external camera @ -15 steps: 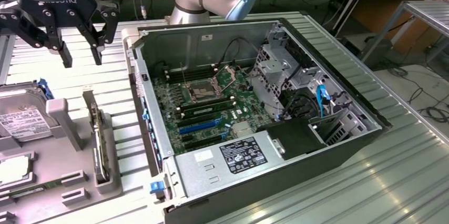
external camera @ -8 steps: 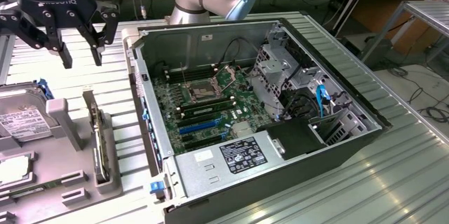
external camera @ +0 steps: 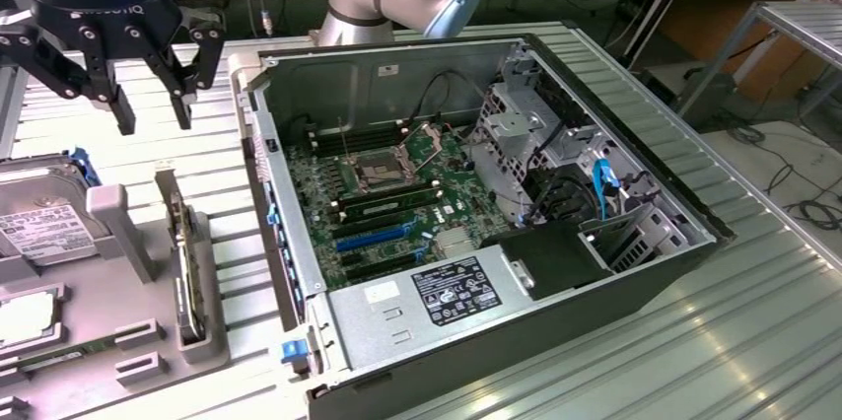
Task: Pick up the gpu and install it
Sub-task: 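Pick up the gpu and move the gpu toward the slot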
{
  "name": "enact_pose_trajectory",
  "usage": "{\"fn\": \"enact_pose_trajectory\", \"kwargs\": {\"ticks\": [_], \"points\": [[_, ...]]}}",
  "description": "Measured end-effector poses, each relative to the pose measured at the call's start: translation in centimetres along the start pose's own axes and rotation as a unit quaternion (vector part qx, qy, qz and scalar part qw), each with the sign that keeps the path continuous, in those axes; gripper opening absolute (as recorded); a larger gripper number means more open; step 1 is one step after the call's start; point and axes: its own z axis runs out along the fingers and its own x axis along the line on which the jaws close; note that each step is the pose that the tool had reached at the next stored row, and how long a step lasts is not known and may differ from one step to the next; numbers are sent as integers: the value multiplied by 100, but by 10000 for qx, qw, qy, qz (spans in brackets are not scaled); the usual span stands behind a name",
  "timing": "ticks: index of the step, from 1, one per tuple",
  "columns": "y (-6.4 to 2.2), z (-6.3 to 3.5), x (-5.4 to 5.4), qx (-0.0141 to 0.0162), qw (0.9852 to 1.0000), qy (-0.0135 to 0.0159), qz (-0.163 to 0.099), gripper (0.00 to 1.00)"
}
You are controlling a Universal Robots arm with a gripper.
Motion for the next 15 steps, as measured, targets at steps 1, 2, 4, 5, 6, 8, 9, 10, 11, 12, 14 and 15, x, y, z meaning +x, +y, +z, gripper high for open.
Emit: {"fn": "enact_pose_trajectory", "kwargs": {"ticks": [1,2,4,5,6,8,9,10,11,12,14,15], "points": [[0,0,0,0,10000,0,0,48],[0,0,0,0,10000,0,0,48],[-29,1,3,0,10000,0,0,48],[-61,2,8,0,10000,0,0,48],[-83,2,11,0,10000,0,0,48],[-110,4,17,0,10000,0,0,48],[-122,4,19,0,10000,0,0,48],[-132,5,22,0,10000,0,0,48],[-143,6,25,0,10000,0,0,48],[-151,6,27,0,10000,0,0,48],[-173,8,35,0,10000,0,0,48],[-183,8,39,0,10000,0,0,48]]}}
